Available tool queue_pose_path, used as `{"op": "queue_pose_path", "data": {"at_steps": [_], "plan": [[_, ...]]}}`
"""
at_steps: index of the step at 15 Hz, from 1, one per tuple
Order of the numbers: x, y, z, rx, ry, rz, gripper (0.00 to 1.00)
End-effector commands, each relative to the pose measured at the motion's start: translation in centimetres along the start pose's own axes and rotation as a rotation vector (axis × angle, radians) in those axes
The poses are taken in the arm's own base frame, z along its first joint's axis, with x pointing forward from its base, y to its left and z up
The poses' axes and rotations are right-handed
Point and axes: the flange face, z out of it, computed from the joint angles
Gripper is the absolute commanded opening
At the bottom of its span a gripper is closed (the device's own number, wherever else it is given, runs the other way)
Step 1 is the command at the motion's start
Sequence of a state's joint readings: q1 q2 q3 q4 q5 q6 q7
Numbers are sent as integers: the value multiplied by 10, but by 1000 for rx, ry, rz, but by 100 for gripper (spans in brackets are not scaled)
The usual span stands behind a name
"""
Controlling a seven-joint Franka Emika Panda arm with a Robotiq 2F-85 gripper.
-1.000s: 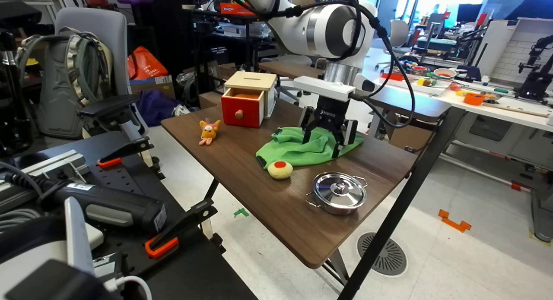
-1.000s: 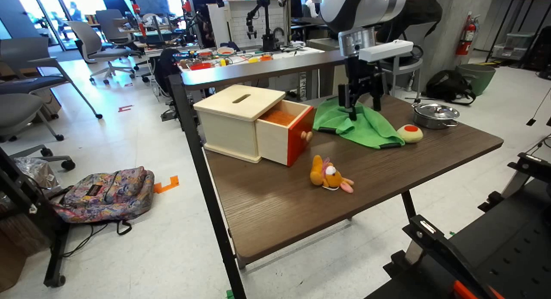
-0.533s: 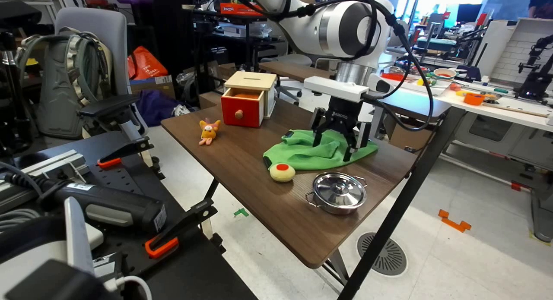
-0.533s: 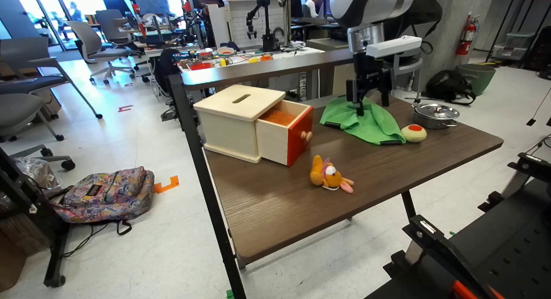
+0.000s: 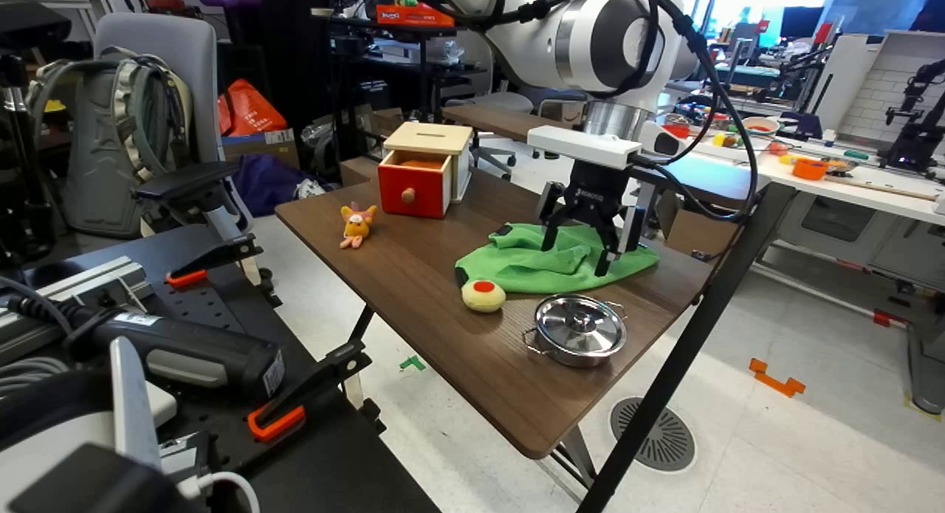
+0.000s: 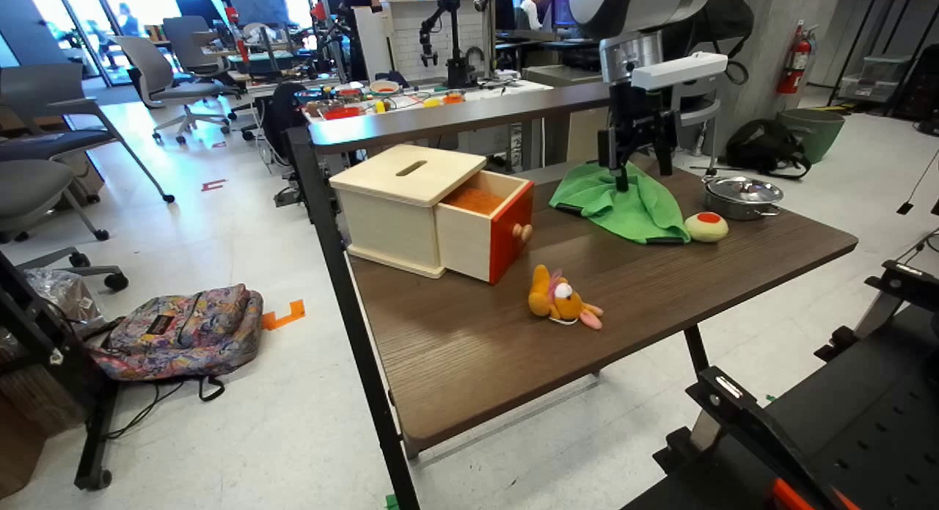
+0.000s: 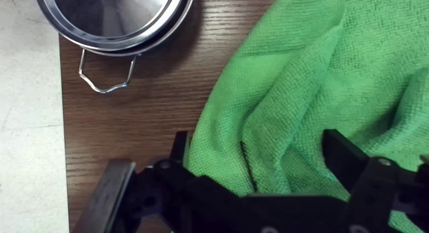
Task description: Move the green towel to the right
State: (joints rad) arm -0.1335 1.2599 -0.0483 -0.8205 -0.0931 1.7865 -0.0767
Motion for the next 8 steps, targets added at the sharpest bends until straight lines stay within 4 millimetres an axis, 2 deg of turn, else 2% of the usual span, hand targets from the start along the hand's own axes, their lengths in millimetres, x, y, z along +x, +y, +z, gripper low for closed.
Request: {"op": "queue_pose_path", "data": {"at_steps": [1, 5, 6, 8], "plan": [[-5, 0, -29, -41, 31, -21, 100], [-15, 0, -66, -109, 165, -86, 100], [0, 0, -49, -74, 132, -42, 100], [-3, 1, -57, -76, 140, -44, 100]]}}
